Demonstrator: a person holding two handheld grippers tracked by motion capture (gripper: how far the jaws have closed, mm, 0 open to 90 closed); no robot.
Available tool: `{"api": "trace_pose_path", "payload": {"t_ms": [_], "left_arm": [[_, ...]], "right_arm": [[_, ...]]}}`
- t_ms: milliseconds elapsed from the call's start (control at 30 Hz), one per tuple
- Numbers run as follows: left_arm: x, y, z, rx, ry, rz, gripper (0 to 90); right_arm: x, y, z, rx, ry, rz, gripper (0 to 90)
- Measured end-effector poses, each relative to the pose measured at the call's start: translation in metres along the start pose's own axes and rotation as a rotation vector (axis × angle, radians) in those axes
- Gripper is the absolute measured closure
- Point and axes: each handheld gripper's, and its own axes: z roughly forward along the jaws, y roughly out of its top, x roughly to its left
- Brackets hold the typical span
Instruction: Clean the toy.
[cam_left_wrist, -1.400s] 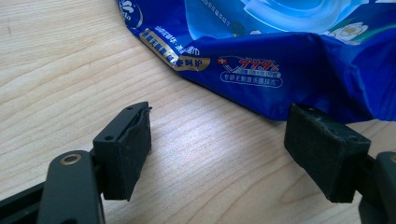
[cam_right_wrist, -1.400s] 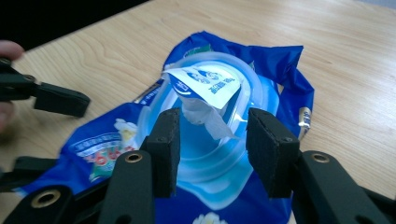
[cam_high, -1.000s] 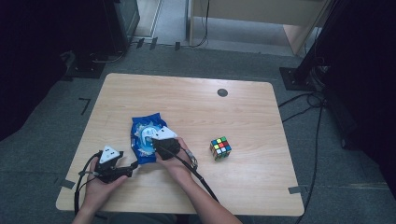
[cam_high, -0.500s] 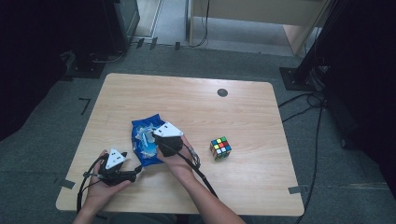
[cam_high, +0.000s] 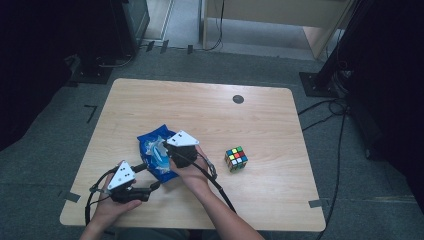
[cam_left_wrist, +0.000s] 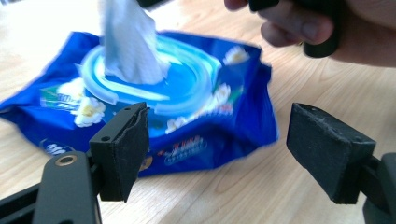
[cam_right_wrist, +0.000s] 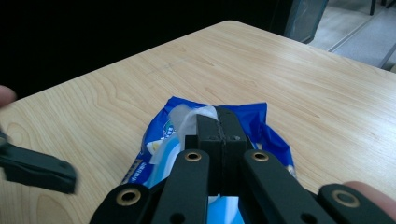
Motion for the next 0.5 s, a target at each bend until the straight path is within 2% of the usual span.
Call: {"api": "trace_pose_path", "payload": {"t_ms": [33,200,233,333,433,500], "left_arm": [[0.0,0.0,0.0,0.0,0.0,0.0,22.3],[-0.012,0.005,0.027,0.08,0.04,0.026,23.3],[-0.012,0.005,0.027,0.08,0.04,0.026,23.3],[-0.017,0.008,0.039,0.113,0.087,0.044,23.4],[-0.016,0.005,0.044,0.152,0.119,0.047,24.7],[-0.011,0.003,0.041,0.16,0.136,0.026,28.9]], "right_arm": [[0.0,0.0,0.0,0.0,0.0,0.0,90.0],[0.002,0.0,0.002,0.006,0.007,0.004,90.0],[0.002,0.0,0.002,0.006,0.007,0.004,90.0],[0.002,-0.001,0.003,0.006,0.005,0.006,90.0],[0.002,-0.002,0.004,0.007,0.007,0.007,90.0],[0.002,-0.003,0.004,0.006,0.005,0.007,90.0]]}}
